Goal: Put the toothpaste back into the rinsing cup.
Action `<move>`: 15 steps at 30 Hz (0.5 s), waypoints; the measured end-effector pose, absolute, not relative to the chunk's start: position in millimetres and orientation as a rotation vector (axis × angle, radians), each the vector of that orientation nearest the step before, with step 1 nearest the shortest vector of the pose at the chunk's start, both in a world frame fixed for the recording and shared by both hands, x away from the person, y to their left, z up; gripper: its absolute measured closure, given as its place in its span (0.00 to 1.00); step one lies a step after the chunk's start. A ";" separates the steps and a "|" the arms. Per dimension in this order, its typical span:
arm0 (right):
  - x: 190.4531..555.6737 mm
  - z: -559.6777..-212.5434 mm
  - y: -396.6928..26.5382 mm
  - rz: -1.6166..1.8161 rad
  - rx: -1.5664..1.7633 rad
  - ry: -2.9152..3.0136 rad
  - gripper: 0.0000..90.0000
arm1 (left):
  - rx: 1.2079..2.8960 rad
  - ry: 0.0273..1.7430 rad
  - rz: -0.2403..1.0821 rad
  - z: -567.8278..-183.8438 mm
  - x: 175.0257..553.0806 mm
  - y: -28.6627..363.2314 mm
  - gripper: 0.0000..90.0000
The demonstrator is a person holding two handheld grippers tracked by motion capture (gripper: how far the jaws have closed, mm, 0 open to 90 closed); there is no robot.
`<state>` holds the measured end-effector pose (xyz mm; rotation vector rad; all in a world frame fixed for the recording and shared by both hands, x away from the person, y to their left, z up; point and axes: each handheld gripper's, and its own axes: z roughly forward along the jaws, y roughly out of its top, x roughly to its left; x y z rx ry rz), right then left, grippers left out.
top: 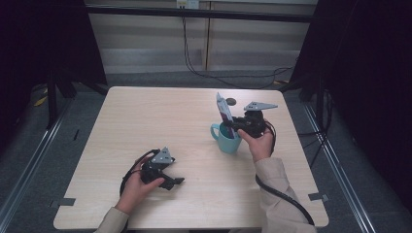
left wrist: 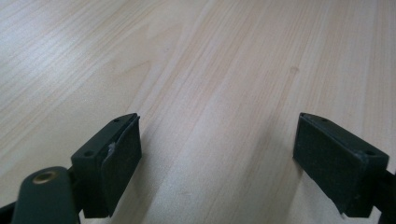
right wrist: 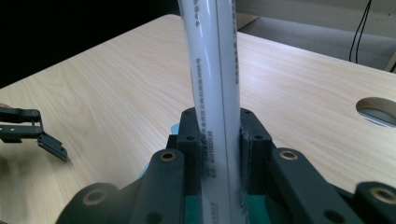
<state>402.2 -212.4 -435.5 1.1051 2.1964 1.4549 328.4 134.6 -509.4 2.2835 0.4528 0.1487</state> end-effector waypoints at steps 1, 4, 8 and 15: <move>402.3 -435.9 -212.0 1.451 1.105 2.201 0.81 | 2.283 0.453 0.149 -509.4 328.4 134.5 0.17; 402.6 -437.1 -211.5 1.443 1.108 2.209 0.81 | 2.283 0.453 0.149 -509.4 328.4 134.5 0.17; 402.7 -439.0 -211.7 1.442 1.118 2.212 0.80 | 2.283 0.453 0.149 -509.4 328.4 134.5 0.17; 401.6 -440.9 -213.8 1.446 1.135 2.217 0.76 | 2.282 0.452 0.149 -509.5 328.4 134.5 0.17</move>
